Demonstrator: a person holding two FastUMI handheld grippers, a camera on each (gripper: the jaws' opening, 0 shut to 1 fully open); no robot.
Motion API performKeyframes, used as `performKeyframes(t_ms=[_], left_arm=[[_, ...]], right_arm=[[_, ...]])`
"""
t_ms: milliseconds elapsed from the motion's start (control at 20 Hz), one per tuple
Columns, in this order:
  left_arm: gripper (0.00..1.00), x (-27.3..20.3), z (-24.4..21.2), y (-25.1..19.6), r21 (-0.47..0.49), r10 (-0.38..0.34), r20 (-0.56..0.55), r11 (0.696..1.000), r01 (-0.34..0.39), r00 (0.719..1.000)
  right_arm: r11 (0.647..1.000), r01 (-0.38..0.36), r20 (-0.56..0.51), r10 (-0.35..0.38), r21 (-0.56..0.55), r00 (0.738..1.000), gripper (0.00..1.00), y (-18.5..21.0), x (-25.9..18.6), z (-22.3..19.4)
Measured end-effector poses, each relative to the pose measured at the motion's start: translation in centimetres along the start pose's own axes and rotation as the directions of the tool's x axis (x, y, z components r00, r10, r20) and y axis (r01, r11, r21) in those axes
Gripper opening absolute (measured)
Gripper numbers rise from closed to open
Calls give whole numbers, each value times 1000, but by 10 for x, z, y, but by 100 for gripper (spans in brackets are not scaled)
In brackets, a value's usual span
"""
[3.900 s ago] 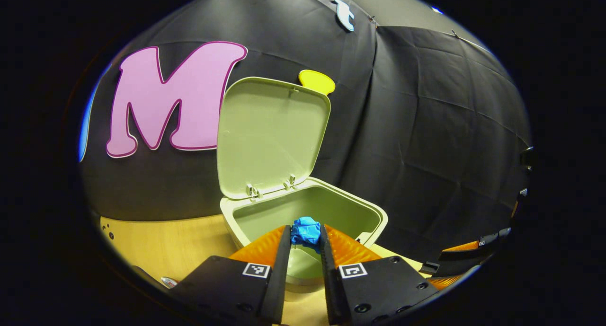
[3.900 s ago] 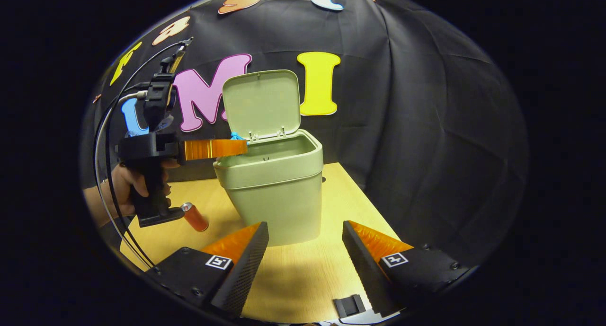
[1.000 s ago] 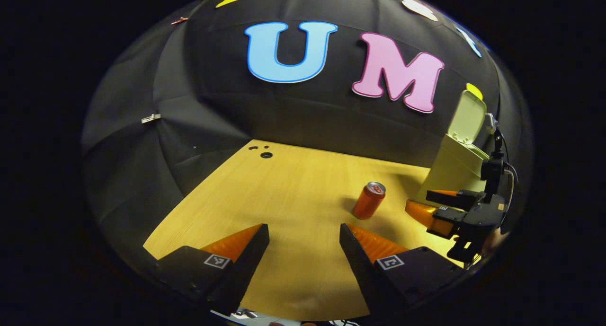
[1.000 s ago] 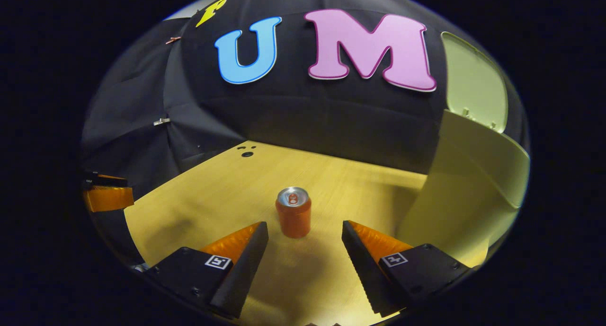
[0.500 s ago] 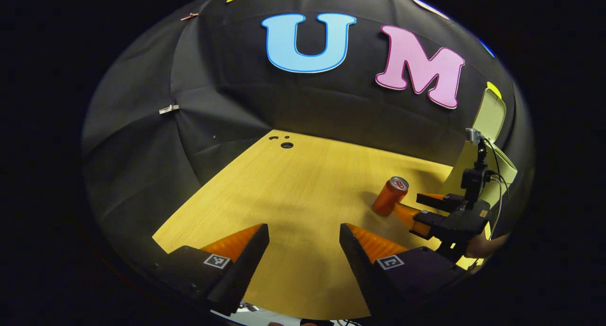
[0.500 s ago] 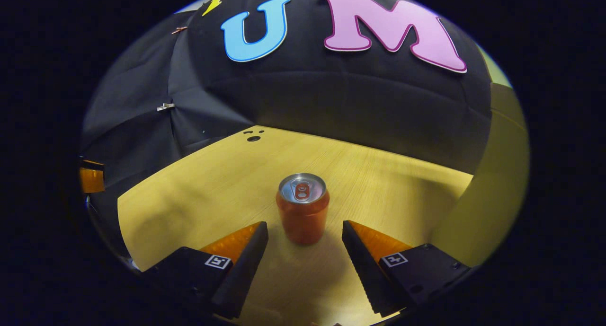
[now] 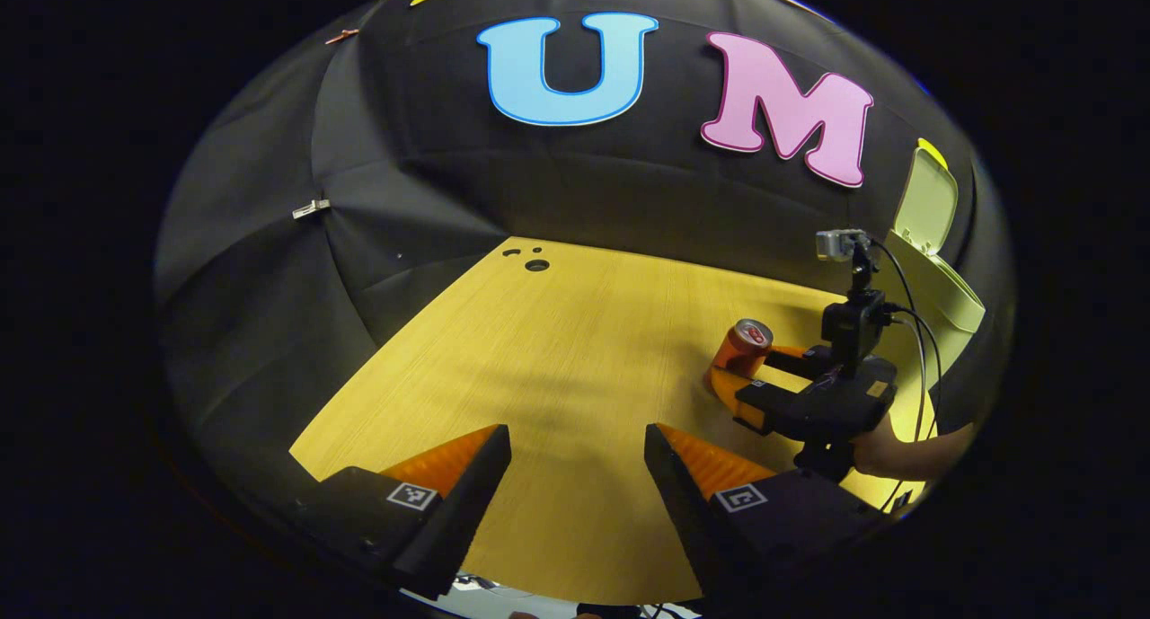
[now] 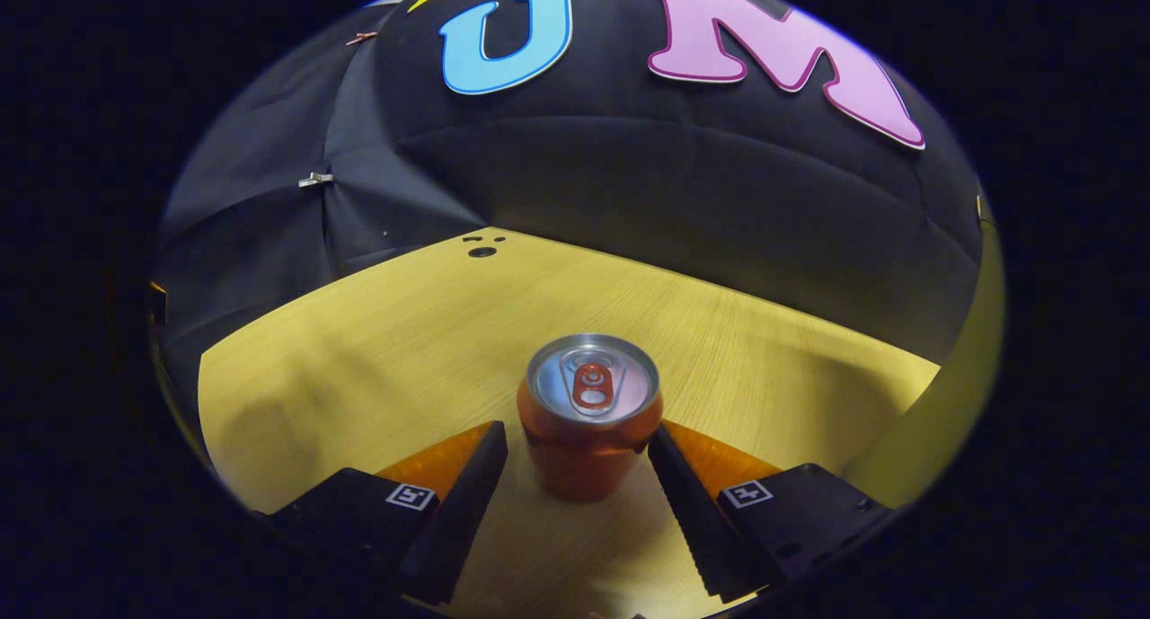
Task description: Press the lid of the desktop garbage bin to open it, pick up the crumpled paper on the desktop and throw it into the bin, then pick up the pop can on the desktop and drop it into the bin, and finally close the garbage bin lid.
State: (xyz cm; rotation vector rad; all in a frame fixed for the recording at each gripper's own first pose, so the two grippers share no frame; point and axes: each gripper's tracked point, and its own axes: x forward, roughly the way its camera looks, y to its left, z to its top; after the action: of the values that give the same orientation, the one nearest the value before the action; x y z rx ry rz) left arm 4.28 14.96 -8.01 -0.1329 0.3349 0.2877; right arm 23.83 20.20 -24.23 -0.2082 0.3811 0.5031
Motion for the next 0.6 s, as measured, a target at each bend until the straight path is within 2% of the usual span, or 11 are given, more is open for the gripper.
performKeyframes(t_ms=[600], left_arm=[[96,-11,-19,5,-32,13,-31,999,-14,999]], right_arm=[[999,39,4,-39,10,999,99,-10,25,5]])
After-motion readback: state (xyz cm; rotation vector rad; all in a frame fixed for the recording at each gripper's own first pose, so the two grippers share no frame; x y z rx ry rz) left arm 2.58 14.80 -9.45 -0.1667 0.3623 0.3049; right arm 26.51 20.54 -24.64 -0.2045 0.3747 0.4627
